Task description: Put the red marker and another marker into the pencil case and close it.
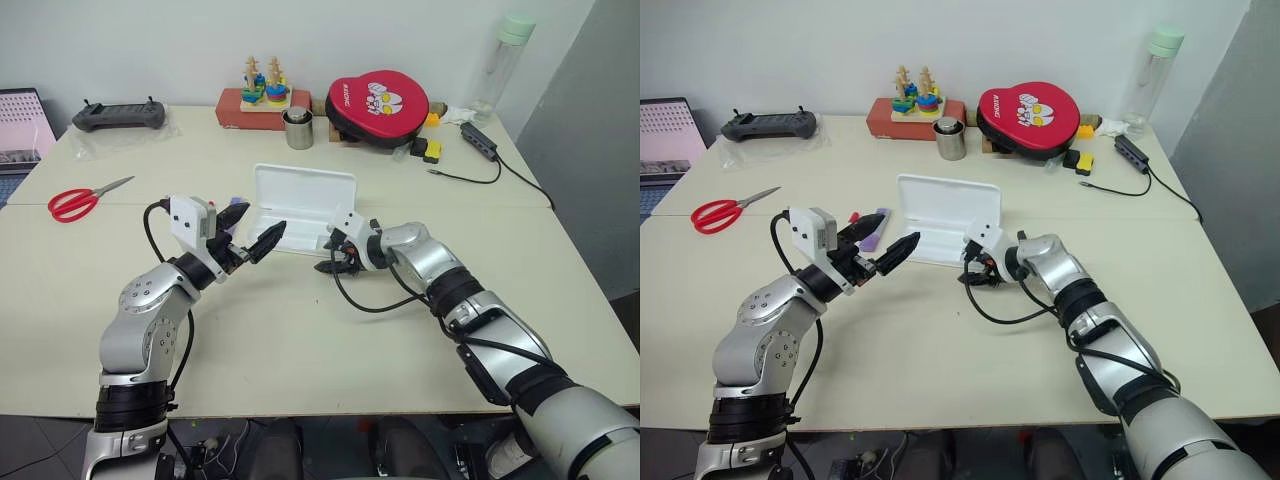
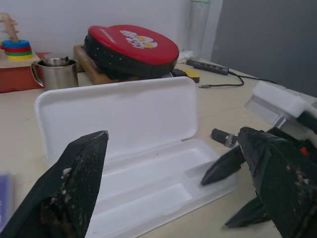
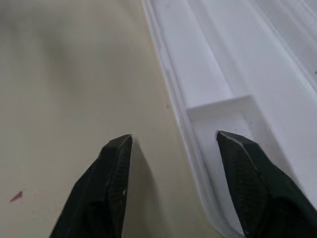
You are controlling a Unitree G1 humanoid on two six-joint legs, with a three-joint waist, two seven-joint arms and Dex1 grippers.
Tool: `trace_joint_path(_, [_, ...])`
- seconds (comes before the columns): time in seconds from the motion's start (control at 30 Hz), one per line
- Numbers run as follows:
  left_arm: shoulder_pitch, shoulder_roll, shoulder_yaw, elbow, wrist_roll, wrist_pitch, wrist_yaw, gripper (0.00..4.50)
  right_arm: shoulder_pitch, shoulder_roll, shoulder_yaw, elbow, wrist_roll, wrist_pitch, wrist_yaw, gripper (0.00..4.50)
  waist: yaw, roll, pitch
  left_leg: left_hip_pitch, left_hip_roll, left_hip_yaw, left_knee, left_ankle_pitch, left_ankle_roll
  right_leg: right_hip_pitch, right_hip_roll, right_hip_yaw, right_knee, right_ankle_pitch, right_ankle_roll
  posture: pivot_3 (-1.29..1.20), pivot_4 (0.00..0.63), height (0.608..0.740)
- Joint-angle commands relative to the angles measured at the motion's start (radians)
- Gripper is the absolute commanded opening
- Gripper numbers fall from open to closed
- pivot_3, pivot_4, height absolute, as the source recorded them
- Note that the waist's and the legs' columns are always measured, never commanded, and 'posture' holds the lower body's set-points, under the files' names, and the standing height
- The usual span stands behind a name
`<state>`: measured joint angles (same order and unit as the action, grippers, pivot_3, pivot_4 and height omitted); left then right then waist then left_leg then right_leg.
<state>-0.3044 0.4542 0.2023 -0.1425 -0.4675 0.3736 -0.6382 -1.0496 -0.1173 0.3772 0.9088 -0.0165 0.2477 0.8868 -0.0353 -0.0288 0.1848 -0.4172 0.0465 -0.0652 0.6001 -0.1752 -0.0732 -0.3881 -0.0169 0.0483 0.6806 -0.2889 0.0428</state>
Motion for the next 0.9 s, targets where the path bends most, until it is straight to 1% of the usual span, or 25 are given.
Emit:
trace_joint_path(0.03, [0.004, -0.002, 0.016, -0.051, -0.009, -0.015, 0.022, 4.5, -0.033, 0.01, -0.004, 0.067, -0.047, -0.03, -0.021, 1.73, 0.0, 0.0, 0.0, 0.0, 0.0, 0.0, 0.0, 0.0, 0.0, 0.0, 0.0, 0.0, 0.0, 0.0, 0.0, 0.0, 0.15, 0.74])
trace_joint_path(0.17, [0.006, -0.001, 0.019, -0.057, -0.012, -0.019, 0.033, 4.5, -0.051, 0.018, -0.016, 0.109, -0.07, -0.062, -0.033, 0.65, 0.0, 0.0, 0.0, 0.001, 0.0, 0.0, 0.0, 0.0, 0.0, 0.001, 0.0, 0.0, 0.0, 0.0, 0.0, 0.0, 0.15, 0.74])
trace_joint_path(0.23, [0.008, 0.0, 0.026, -0.056, -0.014, -0.02, 0.039, 4.5, -0.055, 0.015, -0.025, 0.109, -0.072, -0.088, -0.031, 0.2, 0.0, 0.0, 0.0, 0.001, 0.0, 0.0, 0.0, 0.0, 0.0, 0.001, 0.0, 0.0, 0.0, 0.0, 0.0, 0.0, 0.15, 0.74])
trace_joint_path(0.27, [0.01, 0.001, 0.028, -0.055, -0.016, -0.02, 0.039, 4.5, -0.055, 0.013, -0.028, 0.107, -0.072, -0.099, -0.031, 0.04, 0.0, 0.0, 0.0, 0.001, 0.0, 0.0, 0.0, 0.0, 0.0, 0.001, 0.0, 0.0, 0.0, 0.0, 0.0, 0.0, 0.15, 0.74])
trace_joint_path(0.37, [0.021, 0.012, 0.038, -0.052, -0.024, -0.023, 0.03, 4.5, -0.042, 0.0, -0.035, 0.071, -0.073, -0.125, 0.002, 0.04, 0.0, 0.0, 0.0, 0.001, 0.0, 0.0, 0.0, 0.0, 0.0, 0.001, 0.0, 0.0, 0.0, 0.0, 0.0, 0.0, 0.15, 0.74])
trace_joint_path(0.47, [0.037, 0.029, 0.056, -0.066, -0.04, -0.023, 0.01, 4.5, 0.0, -0.015, -0.045, -0.022, -0.054, -0.17, 0.054, 0.04, 0.0, 0.0, 0.0, 0.0, 0.0, 0.0, 0.0, 0.0, 0.0, 0.001, 0.0, 0.0, 0.0, 0.0, 0.0, 0.0, 0.15, 0.74])
trace_joint_path(0.57, [0.079, 0.072, 0.083, -0.088, -0.054, -0.007, -0.025, 4.5, 0.091, -0.062, -0.013, -0.217, -0.034, -0.168, 0.174, 0.04, 0.0, 0.0, 0.0, 0.0, 0.0, -0.001, -0.001, 0.0, 0.0, 0.0, 0.0, 0.0, 0.0, 0.0, 0.0, 0.0, 0.15, 0.74])
trace_joint_path(0.73, [0.129, 0.131, 0.134, -0.063, -0.063, -0.005, -0.05, 4.5, 0.229, -0.121, 0.009, -0.485, -0.006, -0.093, 0.259, 0.04, 0.001, 0.001, 0.0, 0.0, 0.0, -0.001, -0.003, 0.0, 0.0, -0.001, 0.0, -0.001, 0.0, 0.0, -0.001, 0.0, 0.15, 0.74])
trace_joint_path(0.8, [0.125, 0.134, 0.156, -0.031, -0.05, -0.004, -0.02, 4.5, 0.27, -0.139, 0.025, -0.553, -0.005, -0.082, 0.287, 0.04, 0.002, 0.001, 0.0, 0.0, 0.0, -0.001, -0.003, 0.0, 0.0, 0.0, 0.0, -0.002, 0.0, 0.0, -0.001, 0.0, 0.15, 0.74])
trace_joint_path(0.9, [0.091, 0.136, 0.163, 0.055, 0.023, 0.005, 0.08, 4.5, 0.28, -0.137, 0.027, -0.553, -0.024, -0.071, 0.262, 0.04, 0.002, 0.001, 0.0, 0.001, 0.0, -0.001, -0.002, 0.0, 0.0, 0.0, 0.0, -0.002, 0.0, -0.001, 0.0, 0.0, 0.15, 0.74])
